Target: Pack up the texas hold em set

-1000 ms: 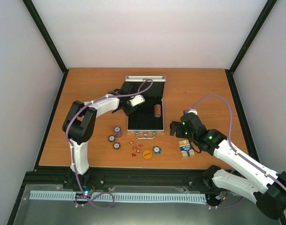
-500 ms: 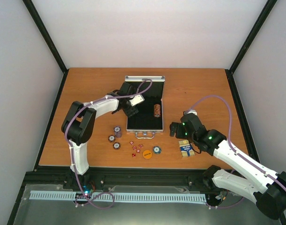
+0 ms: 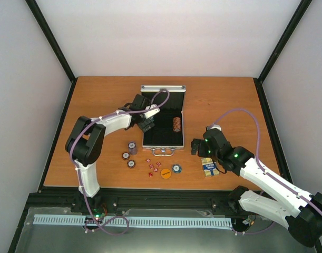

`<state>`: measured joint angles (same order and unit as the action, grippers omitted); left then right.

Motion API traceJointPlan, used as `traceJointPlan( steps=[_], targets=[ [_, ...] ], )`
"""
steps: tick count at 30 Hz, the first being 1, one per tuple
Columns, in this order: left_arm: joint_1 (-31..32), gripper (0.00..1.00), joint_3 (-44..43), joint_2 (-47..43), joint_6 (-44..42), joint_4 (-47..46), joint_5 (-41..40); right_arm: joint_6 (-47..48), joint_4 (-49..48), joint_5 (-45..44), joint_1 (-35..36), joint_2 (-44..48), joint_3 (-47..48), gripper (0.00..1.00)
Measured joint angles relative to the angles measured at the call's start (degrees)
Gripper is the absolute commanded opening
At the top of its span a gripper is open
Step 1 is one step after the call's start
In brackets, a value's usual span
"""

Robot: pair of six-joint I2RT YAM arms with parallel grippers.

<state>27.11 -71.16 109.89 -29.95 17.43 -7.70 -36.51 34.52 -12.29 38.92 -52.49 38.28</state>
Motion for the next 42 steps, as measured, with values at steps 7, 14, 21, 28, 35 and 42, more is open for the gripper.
traceJointPlan(
  steps=[7, 14, 21, 28, 35, 42],
  targets=[
    [0.0, 1.0, 0.68, -1.86, 0.2, -5.35, -2.89, 0.02, -0.44, 0.57, 0.0, -0.07, -0.13, 1.0],
    [0.0, 1.0, 0.7, -1.44, 0.22, -8.83, -5.25, 0.02, -0.52, 0.76, 0.0, -0.24, -0.15, 1.0],
    [0.13, 1.0, 0.7, 0.52, 0.7, -10.67, -5.84, 0.02, -0.5, 0.94, 0.0, -0.48, -0.15, 1.0],
    [0.22, 1.0, 0.7, 0.85, 1.22, -11.26, -6.05, 0.02, -0.61, 1.11, 0.0, -0.76, -0.15, 1.0],
    [0.22, 1.0, 0.72, 0.83, 1.68, -11.04, -5.84, 0.04, -0.9, 1.6, 0.0, -1.07, -0.15, 1.0],
    [0.22, 1.0, 1.4, -1.29, 2.93, -8.85, -3.39, 0.04, -1.01, 1.92, 0.0, -1.07, -0.92, 1.0]
  ],
)
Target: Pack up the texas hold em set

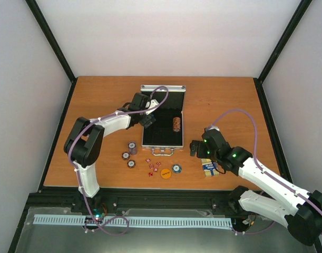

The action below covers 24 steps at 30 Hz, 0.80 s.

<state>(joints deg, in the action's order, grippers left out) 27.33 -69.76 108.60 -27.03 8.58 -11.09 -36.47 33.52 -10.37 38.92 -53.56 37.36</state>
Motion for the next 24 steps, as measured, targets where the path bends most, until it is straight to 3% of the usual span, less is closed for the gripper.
traceJointPlan(
  steps=[14, 24],
  targets=[
    [0.0, 1.0, 0.09, -5.03, 3.96, 11.37, 10.27, 0.22, -0.31, 0.87, 0.0, 0.02, -0.7, 1.0],
    [0.0, 1.0, 0.26, -14.47, 10.88, 17.86, 19.21, 2.71, 1.42, 2.69, -0.02, -3.15, 0.9, 1.0]
  ],
)
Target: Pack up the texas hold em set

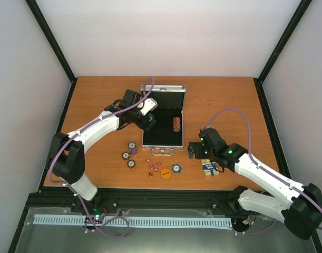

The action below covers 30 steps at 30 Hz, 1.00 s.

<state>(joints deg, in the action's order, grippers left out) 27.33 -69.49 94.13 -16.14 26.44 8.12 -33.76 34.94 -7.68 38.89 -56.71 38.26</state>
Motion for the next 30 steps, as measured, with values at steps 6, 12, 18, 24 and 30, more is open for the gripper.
traceJointPlan(
  steps=[6, 12, 18, 24, 30],
  targets=[
    [0.0, 1.0, 0.59, -4.61, 5.95, 2.93, 4.15, 2.38, 1.14, 1.44, 0.2, -4.33, 1.77, 1.0],
    [0.0, 1.0, 2.34, -11.13, 11.65, 3.87, 5.2, 3.63, 3.19, 2.29, 2.71, -8.96, 5.05, 0.98],
    [0.0, 1.0, 3.69, -15.93, 17.4, 2.89, 5.64, 3.04, 4.74, 2.29, 10.03, -14.91, 8.35, 0.97],
    [0.0, 1.0, 5.66, -16.41, 21.49, 1.6, 5.46, 0.9, 7.08, 2.05, 15.93, -19.8, 11.19, 0.95],
    [0.0, 1.0, 7.56, -17.99, 23.37, 0.28, 5.68, -1.6, 8.63, 0.81, 19.54, -24.96, 13.14, 0.93]
  ],
)
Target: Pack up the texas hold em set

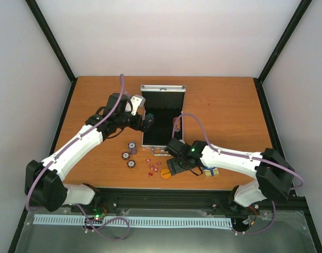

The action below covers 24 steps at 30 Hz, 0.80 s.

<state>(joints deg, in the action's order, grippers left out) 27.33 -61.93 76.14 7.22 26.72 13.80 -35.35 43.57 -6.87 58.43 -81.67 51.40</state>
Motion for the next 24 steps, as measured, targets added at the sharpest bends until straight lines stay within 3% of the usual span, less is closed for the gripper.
traceJointPlan(
  steps=[8, 24],
  targets=[
    [0.0, 1.0, 1.68, -5.53, 1.16, -2.43, 1.07, -1.11, 1.86, -1.44, 0.46, -3.5, 1.27, 0.9],
    [0.0, 1.0, 2.75, -5.7, 1.64, -2.91, 1.77, -0.46, 1.7, -1.44, 0.48, -10.38, 4.39, 0.84]
  ],
)
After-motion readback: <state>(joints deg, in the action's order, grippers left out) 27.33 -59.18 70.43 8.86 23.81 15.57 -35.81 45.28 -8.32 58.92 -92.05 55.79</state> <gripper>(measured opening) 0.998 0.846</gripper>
